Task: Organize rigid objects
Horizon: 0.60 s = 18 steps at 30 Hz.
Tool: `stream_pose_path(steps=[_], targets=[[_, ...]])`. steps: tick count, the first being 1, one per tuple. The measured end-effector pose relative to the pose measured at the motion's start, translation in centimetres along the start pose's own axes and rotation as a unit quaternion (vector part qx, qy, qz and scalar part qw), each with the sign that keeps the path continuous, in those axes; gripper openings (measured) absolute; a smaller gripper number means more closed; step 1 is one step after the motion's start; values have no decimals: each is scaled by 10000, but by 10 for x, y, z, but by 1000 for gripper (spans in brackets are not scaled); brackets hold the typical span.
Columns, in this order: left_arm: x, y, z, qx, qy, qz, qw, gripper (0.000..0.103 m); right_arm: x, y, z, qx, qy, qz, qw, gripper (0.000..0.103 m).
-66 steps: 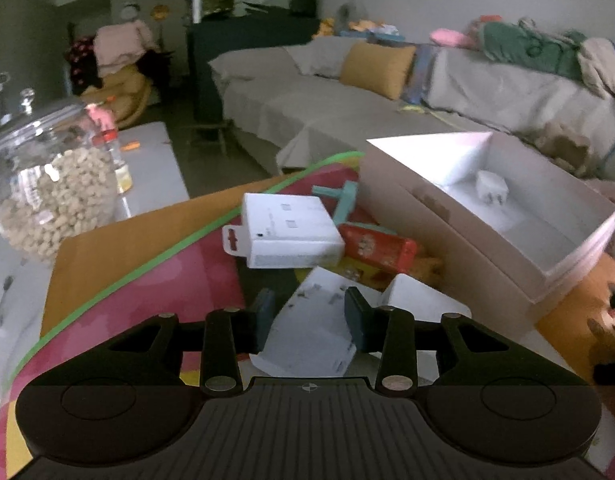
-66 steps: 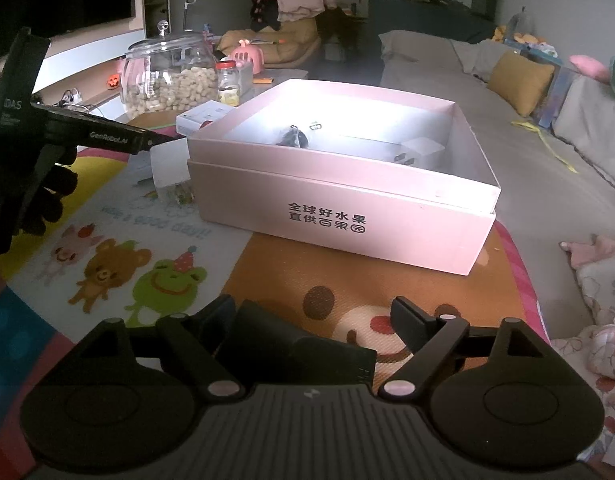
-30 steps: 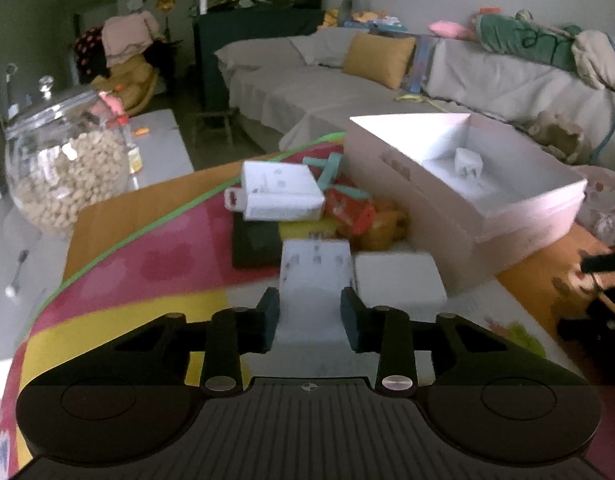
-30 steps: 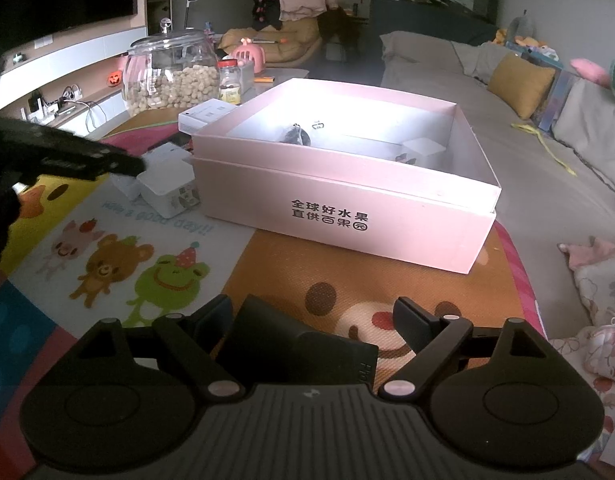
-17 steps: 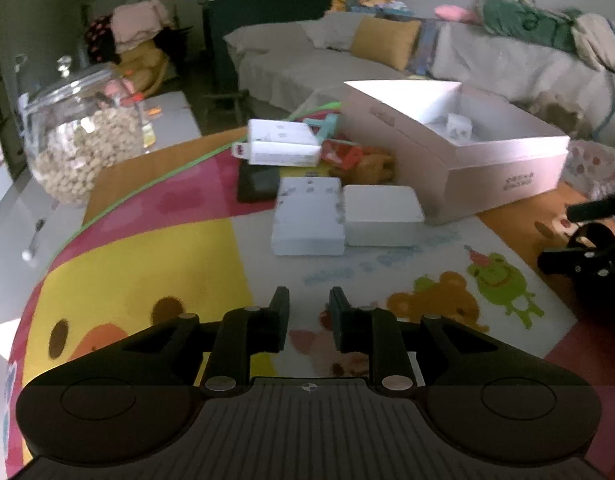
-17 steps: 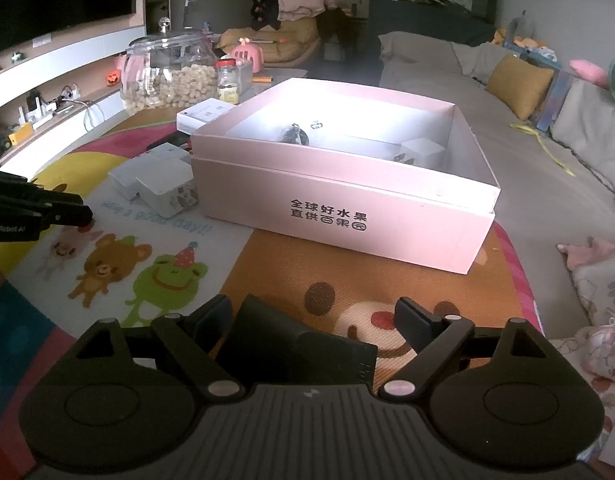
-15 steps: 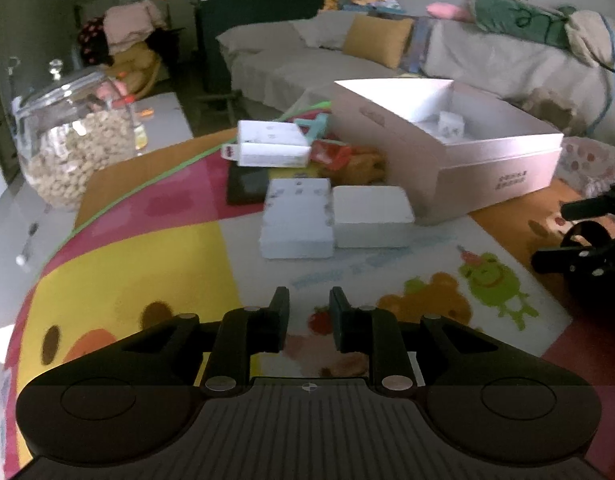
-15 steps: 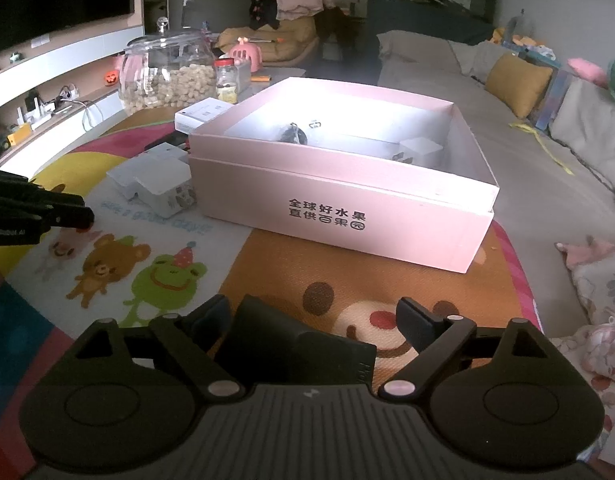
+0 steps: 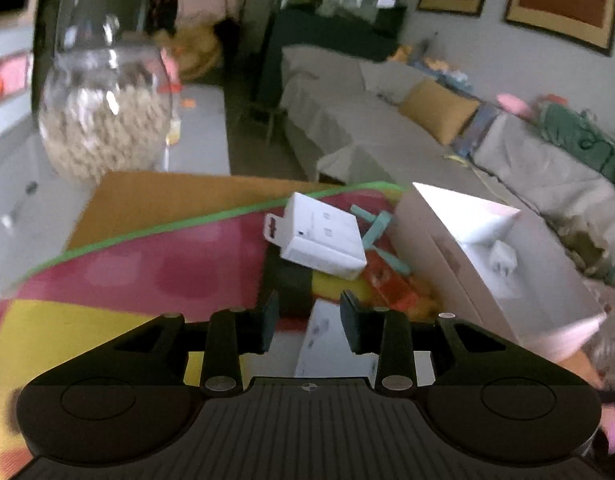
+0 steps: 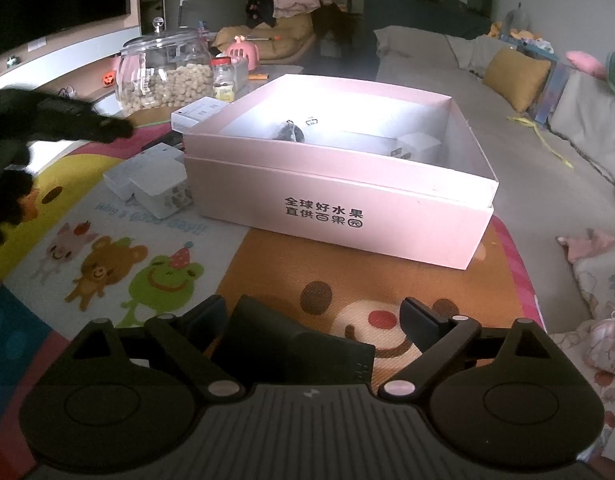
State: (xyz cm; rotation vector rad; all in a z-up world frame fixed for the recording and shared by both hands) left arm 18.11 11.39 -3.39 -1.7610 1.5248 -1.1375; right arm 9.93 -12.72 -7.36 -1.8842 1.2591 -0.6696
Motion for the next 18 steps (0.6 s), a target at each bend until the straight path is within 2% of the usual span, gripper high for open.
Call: stream_pose_path(steps=[1, 4, 6, 9, 10, 14, 18], targets=[[4, 0, 10, -90, -21, 94, 9999, 37, 0, 0, 0, 0, 2, -1, 10000, 94], [15, 3, 33, -174, -357, 855, 9955, 39, 0, 0, 0, 3, 14, -7, 10000, 94], [16, 4, 36, -155, -551, 1184, 9913, 39, 1, 0, -1, 9, 28, -17, 10000, 94], [9, 14, 29, -248, -624, 1497, 9865, 38, 1, 1, -6, 11, 67, -60, 10000, 94], [5, 17, 23, -266, -658, 1599, 9846, 38, 0, 1, -19, 134, 34, -213, 9997, 94], [-10, 31, -6, -281, -577, 1507, 9865, 35, -6, 8, -55, 333, -106, -668, 9972, 94], [-24, 34, -42, 60, -463, 954, 9943, 33, -10, 27, -69, 113, -311, -856, 9958, 94]])
Point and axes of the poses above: each gripper's, at about its wrist camera, not at the fingertips, and z roughly the way its jaws point, x to its right, y to its underside, the point moved 10 cm from there along z, roughly the way its jaws point, and after that the axes turned 7 degrees about x, right-handed, at the moved point
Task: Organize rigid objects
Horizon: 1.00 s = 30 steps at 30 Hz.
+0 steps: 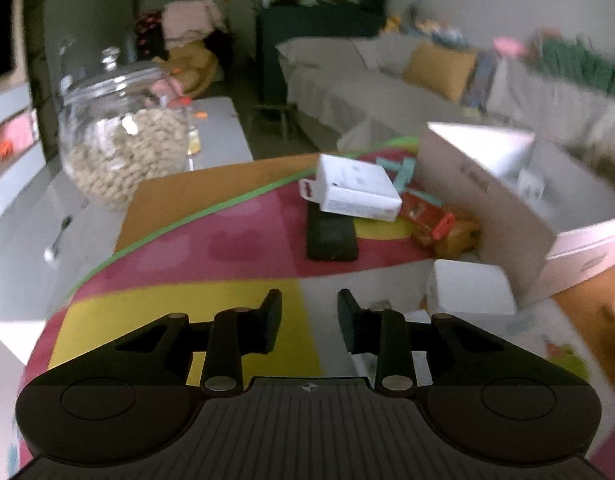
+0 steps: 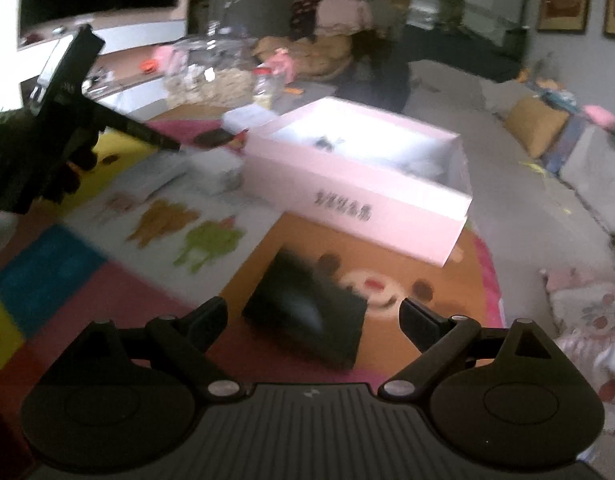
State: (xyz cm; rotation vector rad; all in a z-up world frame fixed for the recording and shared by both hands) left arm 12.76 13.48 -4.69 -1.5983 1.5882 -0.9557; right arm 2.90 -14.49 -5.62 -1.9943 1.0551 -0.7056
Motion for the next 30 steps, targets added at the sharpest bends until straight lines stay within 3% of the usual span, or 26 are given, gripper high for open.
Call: stream_pose_path(steps=[3, 7, 12, 17, 20, 23, 26, 30], targets=[[-10, 5, -26, 124, 110, -409, 9990, 33, 13, 7, 9, -141, 257, 111, 9995, 94], [-1, 9, -55, 150, 224, -434, 9987, 33, 47, -8, 31, -175, 1026, 593, 9928, 92], [42, 5, -59, 317, 340, -117, 9989, 34, 54, -11, 53, -251, 864, 1237, 9882, 92], [66, 18, -35, 233, -385, 702, 9965, 36, 53, -9, 50, -200, 847, 1242, 9884, 93], [74, 17, -32, 257, -241, 541, 9979, 32, 51, -9, 51, -187, 827, 1253, 9885, 93], [85, 22, -30, 188, 27, 702, 9974, 46, 51, -9, 53, -208, 768, 1268, 9887, 96], [87, 22, -33, 214, 52, 761, 9969, 47, 50, -9, 53, -203, 734, 1258, 9891, 96], [69, 19, -34, 300, -540, 754, 9952, 48, 49, -9, 52, -203, 717, 1257, 9893, 96]])
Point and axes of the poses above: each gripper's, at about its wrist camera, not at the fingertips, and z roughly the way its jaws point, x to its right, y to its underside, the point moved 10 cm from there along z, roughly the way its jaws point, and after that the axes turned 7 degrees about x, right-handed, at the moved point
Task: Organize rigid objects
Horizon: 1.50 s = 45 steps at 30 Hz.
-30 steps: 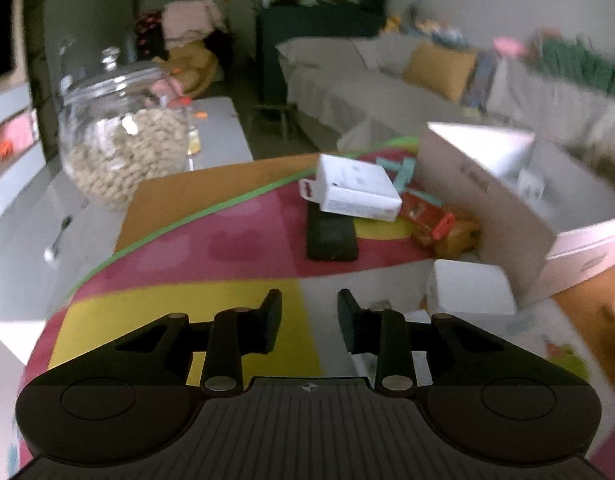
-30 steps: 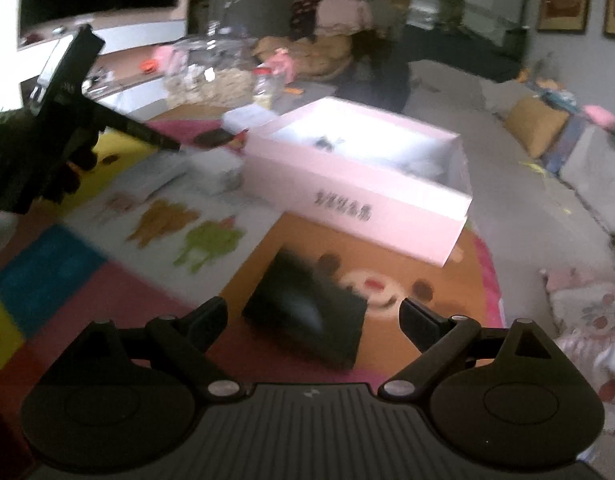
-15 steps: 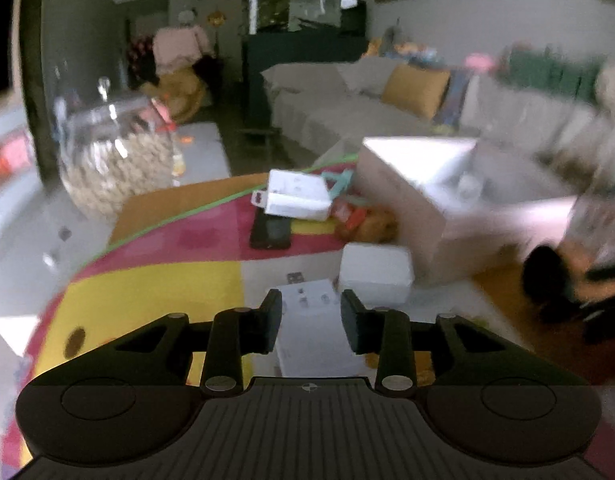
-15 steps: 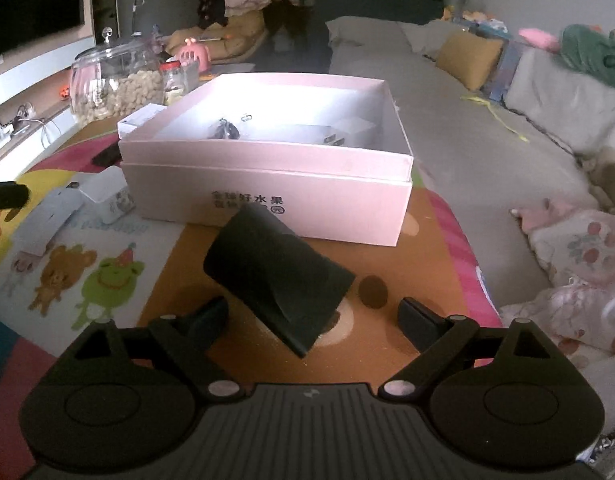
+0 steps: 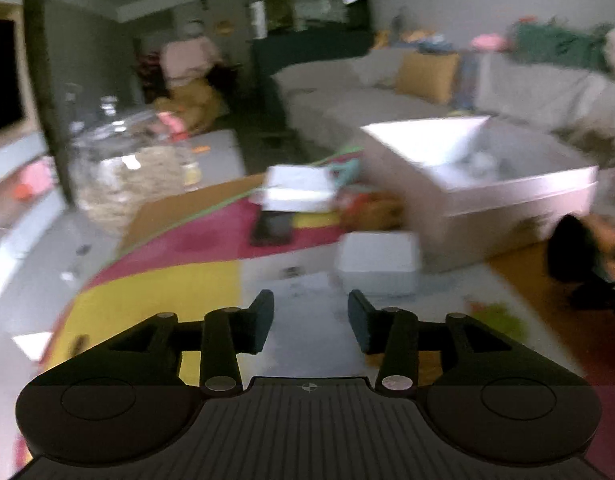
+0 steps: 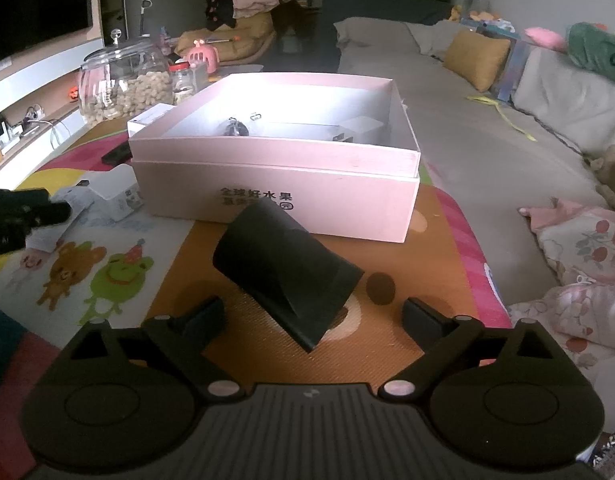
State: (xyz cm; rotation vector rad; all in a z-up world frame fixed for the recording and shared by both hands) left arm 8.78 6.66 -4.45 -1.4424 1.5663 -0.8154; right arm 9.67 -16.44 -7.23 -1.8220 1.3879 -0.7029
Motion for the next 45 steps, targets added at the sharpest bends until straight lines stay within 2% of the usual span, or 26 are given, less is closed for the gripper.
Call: stream_pose_path(steps=[5, 7, 9, 11, 13, 18, 21, 24, 27, 30, 32, 38, 41, 45], targets=[[-21, -2, 7, -107, -188, -185, 9996, 48, 0, 0, 0, 1, 1, -5, 10000, 97], [-26, -2, 9, -205, -30, -480, 9986, 44, 0, 0, 0, 3, 4, -15, 10000, 97], [-25, -1, 8, -332, 298, -919, 9948, 43, -1, -1, 1, 3, -14, -33, 10000, 97], [-21, 0, 6, -340, 444, -1064, 9928, 43, -4, -2, 1, 6, -93, -98, 9999, 97], [-16, 1, 5, -320, 438, -953, 9940, 44, -9, -4, 0, 41, -248, -257, 9994, 97], [-12, 2, 1, -323, 490, -967, 9936, 44, -16, -18, -2, 361, -331, -658, 9966, 96], [-12, -1, -4, -259, 455, -976, 9939, 44, -17, -27, 10, 321, -606, -559, 9961, 96], [-5, -6, -9, -104, 405, -845, 9955, 44, -19, -27, 18, 45, -885, -248, 9958, 96], [12, -4, -9, -53, 360, -372, 9986, 45, -30, -22, 13, 22, -1193, -86, 9928, 97], [20, 4, -2, -79, -42, 362, 9993, 48, -39, -16, 8, 92, -1087, -334, 9935, 97], [16, 8, 0, -60, -281, 591, 9978, 48, -42, -14, 6, 128, -1039, -425, 9936, 97], [-14, 9, 5, -152, -467, 220, 9986, 50, -41, -14, 5, 143, -1002, -448, 9939, 97], [-16, 8, 5, -143, -264, 43, 9995, 54, -41, -14, 5, 151, -998, -459, 9938, 97], [-6, 6, 2, -76, 244, -164, 9995, 58, -41, -14, 5, 146, -991, -465, 9939, 97]])
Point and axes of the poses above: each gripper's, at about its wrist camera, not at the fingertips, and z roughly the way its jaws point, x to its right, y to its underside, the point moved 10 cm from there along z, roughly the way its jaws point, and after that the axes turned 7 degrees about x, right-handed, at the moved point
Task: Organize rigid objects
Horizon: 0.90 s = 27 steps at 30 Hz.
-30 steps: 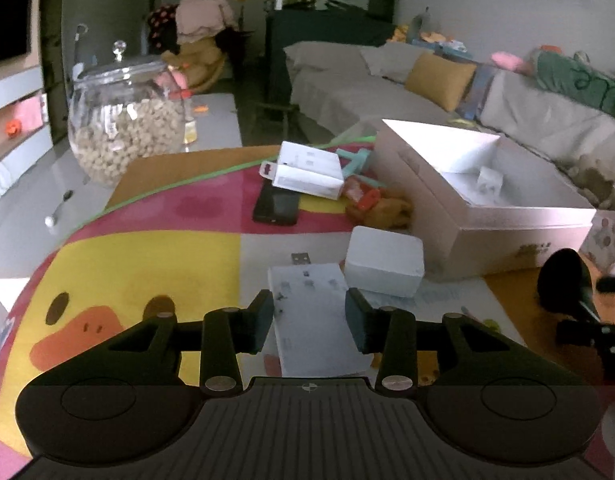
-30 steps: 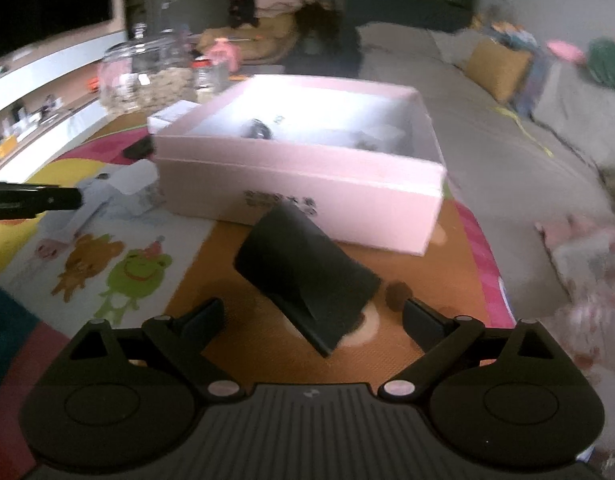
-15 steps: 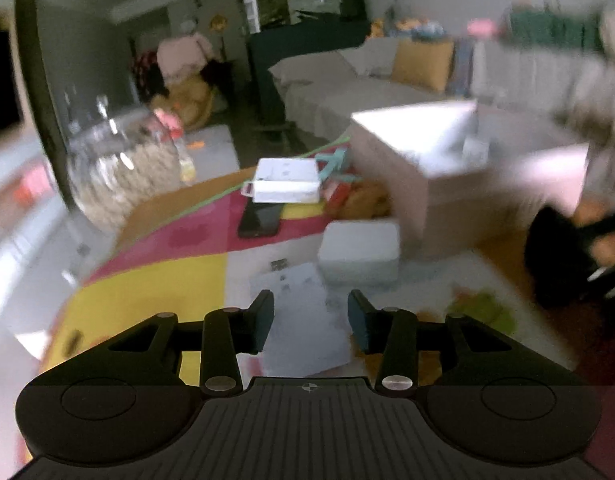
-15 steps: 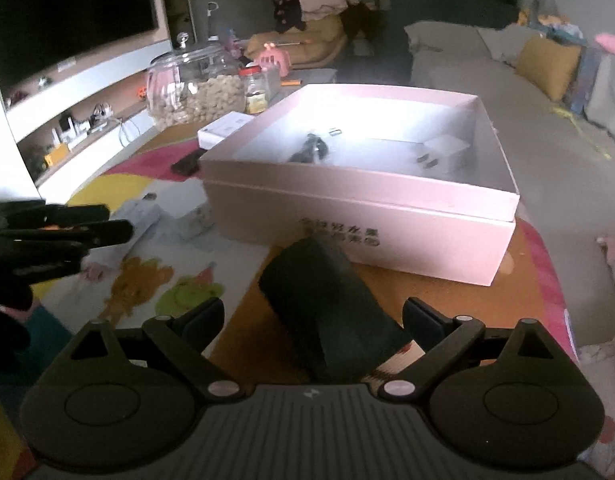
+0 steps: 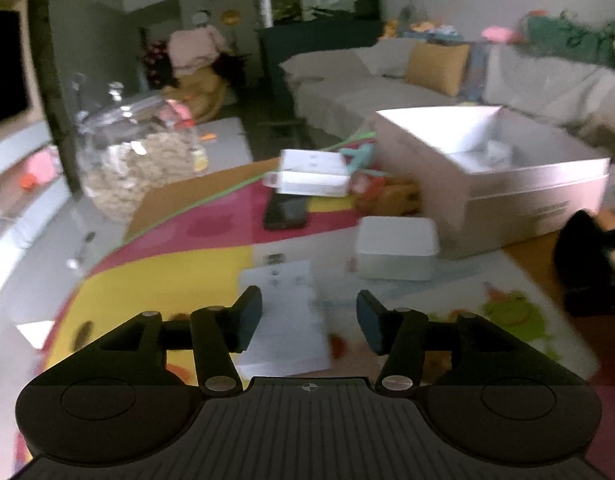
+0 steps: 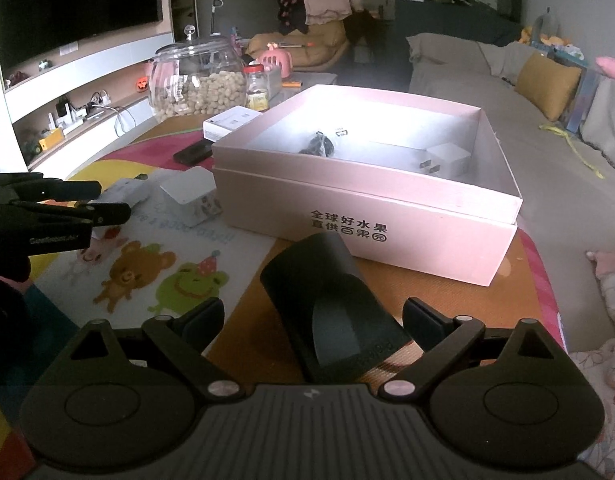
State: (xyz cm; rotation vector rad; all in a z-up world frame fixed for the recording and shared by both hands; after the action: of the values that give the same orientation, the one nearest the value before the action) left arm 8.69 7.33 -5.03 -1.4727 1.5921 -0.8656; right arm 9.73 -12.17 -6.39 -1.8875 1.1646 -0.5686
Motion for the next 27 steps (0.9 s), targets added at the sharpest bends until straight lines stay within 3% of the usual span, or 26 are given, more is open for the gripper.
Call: stream_pose_path(steps=[2, 4, 7, 9, 13, 16, 17, 27], targets=[[6, -1, -1, 38, 160, -71, 9998, 58, 0, 0, 0, -4, 11, -12, 10000, 97], [4, -3, -3, 91, 82, -156, 9998, 57, 0, 0, 0, -5, 22, -27, 10000, 97], [-10, -5, -4, 194, -500, 73, 9985, 57, 0, 0, 0, -9, 36, -38, 10000, 97], [-18, -3, -2, 88, -653, 165, 9977, 58, 0, 0, 1, -20, 50, -56, 10000, 97], [-30, -4, 4, -36, -502, -159, 9986, 58, -1, 1, 2, -24, 72, -91, 9999, 97], [-35, 4, 19, -540, -133, -852, 9948, 55, 0, 1, 2, -35, 88, -119, 9999, 97], [-38, 4, 22, -521, -91, -998, 9936, 56, 0, 1, 3, -36, 90, -126, 9999, 97], [-35, 6, 24, -536, -141, -854, 9948, 55, -3, -11, 4, 144, 184, -535, 9983, 90]])
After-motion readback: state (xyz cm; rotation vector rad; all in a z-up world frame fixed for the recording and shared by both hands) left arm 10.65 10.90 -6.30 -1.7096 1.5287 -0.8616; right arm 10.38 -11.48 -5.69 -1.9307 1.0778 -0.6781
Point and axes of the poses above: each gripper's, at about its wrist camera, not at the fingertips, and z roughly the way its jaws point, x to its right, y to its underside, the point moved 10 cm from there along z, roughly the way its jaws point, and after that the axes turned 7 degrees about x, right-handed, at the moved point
